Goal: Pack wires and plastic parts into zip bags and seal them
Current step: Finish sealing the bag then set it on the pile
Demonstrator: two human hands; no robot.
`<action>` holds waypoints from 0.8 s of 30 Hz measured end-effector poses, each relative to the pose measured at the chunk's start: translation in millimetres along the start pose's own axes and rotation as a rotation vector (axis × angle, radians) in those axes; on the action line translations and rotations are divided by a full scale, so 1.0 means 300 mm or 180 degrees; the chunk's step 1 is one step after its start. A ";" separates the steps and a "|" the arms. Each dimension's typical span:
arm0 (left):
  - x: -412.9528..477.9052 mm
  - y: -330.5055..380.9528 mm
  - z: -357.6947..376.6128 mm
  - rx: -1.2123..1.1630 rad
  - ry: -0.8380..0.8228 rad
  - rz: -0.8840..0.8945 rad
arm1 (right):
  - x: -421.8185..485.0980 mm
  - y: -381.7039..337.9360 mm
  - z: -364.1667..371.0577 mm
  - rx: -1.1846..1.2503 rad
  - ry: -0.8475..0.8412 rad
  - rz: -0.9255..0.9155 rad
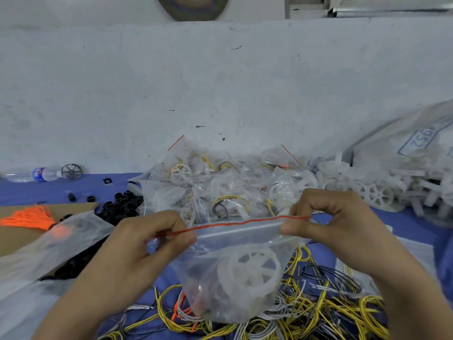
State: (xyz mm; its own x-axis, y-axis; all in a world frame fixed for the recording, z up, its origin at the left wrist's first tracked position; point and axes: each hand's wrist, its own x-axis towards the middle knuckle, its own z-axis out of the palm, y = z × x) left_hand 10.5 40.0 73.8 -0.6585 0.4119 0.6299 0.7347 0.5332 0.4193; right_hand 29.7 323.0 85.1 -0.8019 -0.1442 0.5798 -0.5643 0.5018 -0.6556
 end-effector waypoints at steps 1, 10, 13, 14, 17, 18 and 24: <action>-0.005 -0.010 -0.009 -0.0006 0.0024 -0.0048 | 0.000 0.006 -0.001 0.0013 0.0020 0.0037; -0.009 -0.037 -0.009 -0.0059 0.0179 -0.0256 | 0.017 0.077 0.024 0.0448 0.0035 0.0175; -0.011 -0.053 -0.008 -0.0176 0.0416 -0.0497 | 0.028 0.092 0.048 0.0698 -0.0455 0.0552; -0.010 -0.058 -0.006 -0.0238 0.0471 -0.0592 | 0.026 0.099 0.062 0.0758 -0.0893 0.0689; -0.005 -0.067 0.011 -0.0416 0.0332 -0.0710 | 0.009 0.124 0.140 0.0732 -0.1938 0.1269; -0.004 -0.069 0.019 -0.0449 0.0249 -0.0719 | 0.005 0.128 0.166 0.0599 -0.1977 0.1516; -0.001 -0.116 0.048 -0.0466 0.1041 -0.1236 | 0.021 0.120 0.185 0.1431 -0.1133 0.1916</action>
State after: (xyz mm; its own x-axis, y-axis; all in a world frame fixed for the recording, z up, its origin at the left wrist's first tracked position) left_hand -17.2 32.0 49.5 -0.8186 -0.0601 0.5712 0.4772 0.4823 0.7346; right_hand -6.5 293.0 38.2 -0.9633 -0.2590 -0.0700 0.0170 0.2016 -0.9793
